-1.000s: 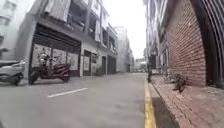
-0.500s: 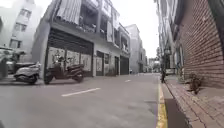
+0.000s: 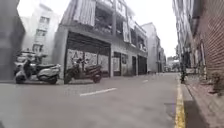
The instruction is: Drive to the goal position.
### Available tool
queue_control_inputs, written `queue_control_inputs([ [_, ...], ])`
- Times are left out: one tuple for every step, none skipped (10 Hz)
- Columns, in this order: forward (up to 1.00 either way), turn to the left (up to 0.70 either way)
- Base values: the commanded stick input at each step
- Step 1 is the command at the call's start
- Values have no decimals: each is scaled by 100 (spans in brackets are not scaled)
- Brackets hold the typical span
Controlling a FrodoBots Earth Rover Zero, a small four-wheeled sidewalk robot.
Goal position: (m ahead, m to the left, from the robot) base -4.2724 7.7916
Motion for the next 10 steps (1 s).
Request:
queue_control_inputs([
  [0, 50],
  [0, 50],
  [0, 50],
  [0, 50],
  [0, 50],
  [0, 50],
  [0, 50],
  [0, 50],
  [0, 50],
  [0, 50],
])
